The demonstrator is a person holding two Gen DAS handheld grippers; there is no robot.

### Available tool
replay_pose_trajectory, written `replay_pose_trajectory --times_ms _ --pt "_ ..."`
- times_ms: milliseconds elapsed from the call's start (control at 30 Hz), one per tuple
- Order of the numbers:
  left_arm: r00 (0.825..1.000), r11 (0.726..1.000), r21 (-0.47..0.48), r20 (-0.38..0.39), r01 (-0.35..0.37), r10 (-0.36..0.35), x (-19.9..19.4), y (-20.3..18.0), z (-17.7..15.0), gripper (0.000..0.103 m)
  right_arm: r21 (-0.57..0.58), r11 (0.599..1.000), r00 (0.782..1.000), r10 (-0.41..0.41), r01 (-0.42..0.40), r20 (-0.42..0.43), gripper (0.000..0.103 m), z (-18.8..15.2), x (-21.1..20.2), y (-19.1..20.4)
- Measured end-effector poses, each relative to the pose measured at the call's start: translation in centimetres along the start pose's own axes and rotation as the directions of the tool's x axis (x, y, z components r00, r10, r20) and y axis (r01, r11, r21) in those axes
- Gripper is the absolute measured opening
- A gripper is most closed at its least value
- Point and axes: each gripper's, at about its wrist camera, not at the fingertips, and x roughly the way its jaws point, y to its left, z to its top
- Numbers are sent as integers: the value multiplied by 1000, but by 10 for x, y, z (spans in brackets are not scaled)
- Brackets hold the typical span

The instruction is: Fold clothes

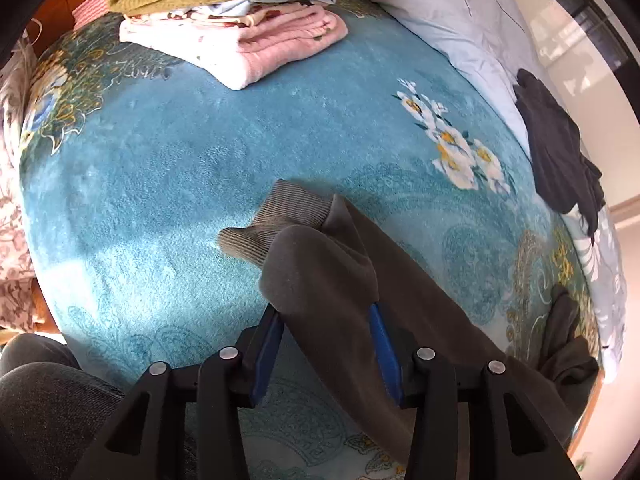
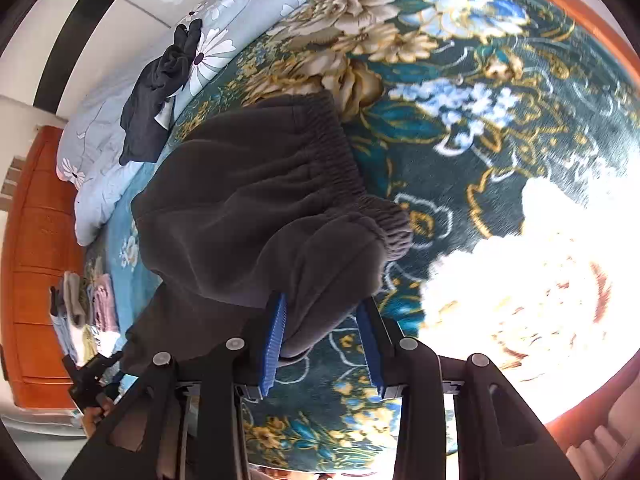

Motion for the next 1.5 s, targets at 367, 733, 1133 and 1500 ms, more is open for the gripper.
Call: replay_pose_trajectory --times_ms 367,733,1133,1500 --pt "997 964 261 72 -46 28 -31 -50 -7 54 -368 926 993 105 -79 52 67 74 70 210" --pt "992 966 250 124 -66 35 -61 -23 -15 59 -429 876 955 -283 221 -86 48 116 244 322" --pt "999 988 152 44 -1 -5 -49 3 -10 59 -396 911 993 119 -112 -7 4 138 128 306" --pt "991 983 165 95 76 -93 -63 -21 7 59 -629 527 766 616 -572 -181 4 100 10 464"
